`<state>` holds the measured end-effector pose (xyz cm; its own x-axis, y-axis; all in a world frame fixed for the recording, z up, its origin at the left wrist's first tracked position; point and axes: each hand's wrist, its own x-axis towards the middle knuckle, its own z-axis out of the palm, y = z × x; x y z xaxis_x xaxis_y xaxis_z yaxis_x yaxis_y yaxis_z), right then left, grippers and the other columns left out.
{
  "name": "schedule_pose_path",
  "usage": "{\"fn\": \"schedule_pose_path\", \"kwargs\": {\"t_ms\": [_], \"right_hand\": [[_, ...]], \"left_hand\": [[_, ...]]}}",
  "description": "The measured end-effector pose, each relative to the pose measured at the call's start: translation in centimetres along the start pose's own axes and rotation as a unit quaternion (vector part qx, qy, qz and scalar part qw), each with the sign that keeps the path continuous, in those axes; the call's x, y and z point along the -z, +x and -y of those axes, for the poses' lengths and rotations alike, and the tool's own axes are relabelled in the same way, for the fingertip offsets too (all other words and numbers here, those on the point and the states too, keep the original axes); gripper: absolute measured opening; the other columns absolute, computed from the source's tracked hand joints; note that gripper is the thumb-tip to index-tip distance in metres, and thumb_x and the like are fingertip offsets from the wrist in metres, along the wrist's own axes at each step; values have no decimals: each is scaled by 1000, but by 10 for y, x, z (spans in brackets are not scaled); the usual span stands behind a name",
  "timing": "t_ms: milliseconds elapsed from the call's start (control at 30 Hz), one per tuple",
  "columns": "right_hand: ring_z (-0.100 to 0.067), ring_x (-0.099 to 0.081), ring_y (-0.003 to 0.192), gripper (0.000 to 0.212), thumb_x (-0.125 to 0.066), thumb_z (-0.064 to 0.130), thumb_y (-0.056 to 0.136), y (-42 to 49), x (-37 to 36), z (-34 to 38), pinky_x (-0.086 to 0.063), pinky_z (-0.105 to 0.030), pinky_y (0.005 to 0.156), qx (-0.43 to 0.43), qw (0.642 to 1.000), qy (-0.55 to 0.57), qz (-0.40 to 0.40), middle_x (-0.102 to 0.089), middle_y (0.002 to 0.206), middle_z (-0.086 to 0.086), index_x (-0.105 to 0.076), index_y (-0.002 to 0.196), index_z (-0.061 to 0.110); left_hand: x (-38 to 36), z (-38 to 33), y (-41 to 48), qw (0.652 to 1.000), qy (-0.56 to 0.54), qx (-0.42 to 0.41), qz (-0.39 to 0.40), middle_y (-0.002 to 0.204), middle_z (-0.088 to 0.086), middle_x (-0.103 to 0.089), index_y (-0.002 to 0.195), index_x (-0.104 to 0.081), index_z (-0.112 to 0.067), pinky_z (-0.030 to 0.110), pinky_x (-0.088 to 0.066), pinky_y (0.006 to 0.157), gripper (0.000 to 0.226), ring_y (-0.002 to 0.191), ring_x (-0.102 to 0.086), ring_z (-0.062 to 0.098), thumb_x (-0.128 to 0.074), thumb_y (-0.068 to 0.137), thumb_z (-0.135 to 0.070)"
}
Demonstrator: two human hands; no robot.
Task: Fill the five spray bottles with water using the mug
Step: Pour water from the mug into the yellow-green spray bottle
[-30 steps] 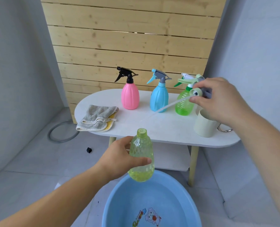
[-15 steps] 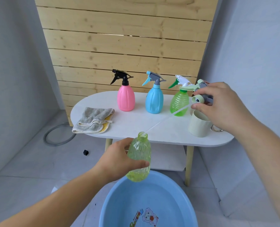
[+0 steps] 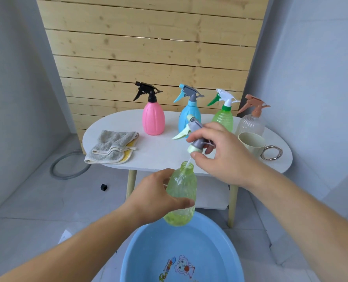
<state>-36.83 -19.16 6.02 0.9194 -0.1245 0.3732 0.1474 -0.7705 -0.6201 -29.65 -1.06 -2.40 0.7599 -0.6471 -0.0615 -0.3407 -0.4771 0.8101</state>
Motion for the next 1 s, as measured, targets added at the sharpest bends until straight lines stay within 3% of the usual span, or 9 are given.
{"fn": "schedule_pose_path", "kwargs": {"t_ms": [133, 233, 367, 433, 533, 767, 1000], "right_hand": [[-8, -62, 91, 25, -63, 6, 92, -2, -4, 0, -49, -18, 82, 9, 997, 67, 28, -63, 100, 9, -69, 101, 28], [-8, -64, 109, 44, -57, -3, 93, -1, -1, 0, -51, -28, 98, 4, 988, 146, 57, -65, 119, 7, -59, 121, 31], [-11, -64, 118, 72, -51, -8, 95, -2, 1, -2, -43, -39, 110, -16, 975, 198, 96, -59, 127, -20, -32, 144, 42], [-10, -62, 120, 69, -49, -10, 95, -1, 2, -3, -44, -44, 111, -16, 975, 191, 115, -58, 133, -12, -36, 143, 37], [-11, -62, 121, 64, -49, -12, 94, 1, 3, -2, -47, -42, 108, -4, 977, 169, 130, -56, 137, 8, -43, 137, 35], [-9, -60, 121, 60, -48, -8, 96, -1, 5, 2, -47, -34, 103, 2, 981, 141, 131, -58, 129, 8, -43, 135, 37], [-3, -59, 111, 61, -53, 4, 97, -1, 10, 4, -46, -33, 103, 9, 987, 58, 147, -61, 121, 10, -36, 133, 50]], "left_hand": [[2, -4, 1, 1000, -30, 7, 0, 102, -19, -75, 112, -67, -44, 34, -60, 90, 58, 95, -70, -2, -90, 60, -57], [2, -6, 1, 998, -54, 13, -1, 104, -17, -74, 111, -67, -43, 35, -61, 90, 55, 95, -71, 0, -92, 63, -51], [0, -9, -1, 996, -89, 17, 0, 106, -13, -72, 112, -66, -43, 34, -62, 90, 50, 97, -71, 4, -94, 71, -37], [-1, -10, -2, 995, -102, 18, 5, 108, -11, -71, 112, -66, -43, 33, -62, 89, 49, 98, -71, 5, -94, 73, -34], [-2, -11, -3, 994, -108, 13, 8, 107, -11, -71, 112, -66, -43, 28, -62, 85, 47, 94, -71, 3, -93, 74, -34], [0, -15, -3, 992, -124, 9, 12, 108, -10, -73, 113, -68, -42, 20, -60, 79, 45, 90, -71, 1, -92, 76, -32], [-2, -13, -2, 990, -136, 10, 21, 107, -8, -74, 112, -70, -41, 34, -63, 89, 48, 95, -73, 8, -93, 70, -39]]}}
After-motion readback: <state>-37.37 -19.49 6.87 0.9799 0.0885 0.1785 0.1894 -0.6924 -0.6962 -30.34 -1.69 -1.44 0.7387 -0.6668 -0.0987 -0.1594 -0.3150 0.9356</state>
